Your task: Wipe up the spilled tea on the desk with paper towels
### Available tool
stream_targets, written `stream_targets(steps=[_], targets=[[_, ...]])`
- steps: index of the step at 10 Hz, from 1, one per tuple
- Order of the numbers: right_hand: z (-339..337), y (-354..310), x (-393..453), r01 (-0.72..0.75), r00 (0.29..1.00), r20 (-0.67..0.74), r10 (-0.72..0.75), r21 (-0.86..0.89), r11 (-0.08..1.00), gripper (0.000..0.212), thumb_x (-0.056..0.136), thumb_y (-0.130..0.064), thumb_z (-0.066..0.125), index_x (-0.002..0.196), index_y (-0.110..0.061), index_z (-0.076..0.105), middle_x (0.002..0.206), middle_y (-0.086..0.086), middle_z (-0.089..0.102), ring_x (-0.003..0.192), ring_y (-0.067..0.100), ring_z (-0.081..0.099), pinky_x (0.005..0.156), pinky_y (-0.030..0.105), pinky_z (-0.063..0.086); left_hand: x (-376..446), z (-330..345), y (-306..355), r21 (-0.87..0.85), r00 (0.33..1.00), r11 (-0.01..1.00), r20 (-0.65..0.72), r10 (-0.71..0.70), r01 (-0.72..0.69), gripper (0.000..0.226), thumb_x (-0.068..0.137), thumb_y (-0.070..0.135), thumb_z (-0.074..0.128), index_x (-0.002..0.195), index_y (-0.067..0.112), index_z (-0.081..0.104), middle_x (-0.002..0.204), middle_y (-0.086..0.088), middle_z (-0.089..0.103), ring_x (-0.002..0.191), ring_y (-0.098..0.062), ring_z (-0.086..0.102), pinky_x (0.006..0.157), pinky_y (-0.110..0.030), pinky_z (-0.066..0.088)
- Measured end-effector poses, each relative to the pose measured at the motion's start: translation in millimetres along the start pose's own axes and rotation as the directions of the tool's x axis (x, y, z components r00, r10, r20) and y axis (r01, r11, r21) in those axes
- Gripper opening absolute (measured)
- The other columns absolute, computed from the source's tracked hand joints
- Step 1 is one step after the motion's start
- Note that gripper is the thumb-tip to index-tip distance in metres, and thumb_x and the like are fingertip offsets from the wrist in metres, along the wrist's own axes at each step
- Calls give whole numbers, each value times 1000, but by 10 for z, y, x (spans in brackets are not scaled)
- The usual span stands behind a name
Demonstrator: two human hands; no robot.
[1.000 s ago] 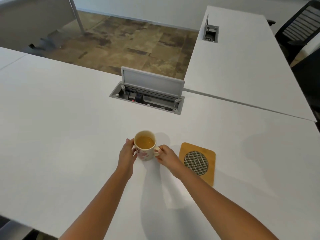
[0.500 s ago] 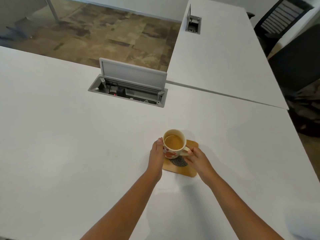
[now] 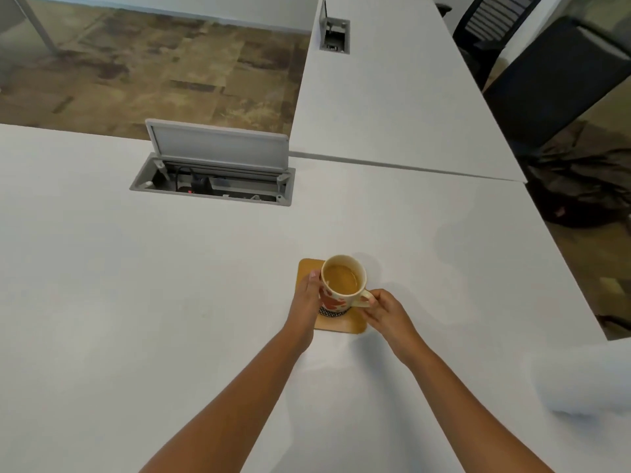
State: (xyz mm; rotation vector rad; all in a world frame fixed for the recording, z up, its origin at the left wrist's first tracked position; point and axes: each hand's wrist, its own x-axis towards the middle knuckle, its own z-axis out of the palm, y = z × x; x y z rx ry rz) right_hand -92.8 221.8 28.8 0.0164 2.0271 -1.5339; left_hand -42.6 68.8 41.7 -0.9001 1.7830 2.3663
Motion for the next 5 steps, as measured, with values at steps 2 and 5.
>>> stream_targets(steps=[2, 5], targets=[[12, 10, -3, -8, 1000, -10, 8, -32, 999, 17, 96, -30, 45, 96, -17, 57, 105, 6, 62, 110, 23, 59, 100, 39, 48, 3, -30, -40, 75, 1000, 997, 23, 21, -23, 22, 96, 48, 27, 99, 43, 48, 108, 15, 51, 107, -8, 47, 93, -27, 37], [-16, -56, -118, 143, 971, -83, -223, -546, 826, 40, 98, -31, 39, 137, -23, 40, 150, -2, 36, 140, 17, 29, 111, 31, 29, -38, -211, -21, 364, 994, 928, -36, 102, -82, 51, 97, 43, 30, 142, 21, 29, 147, -2, 36, 135, -22, 34, 113, -40, 28]])
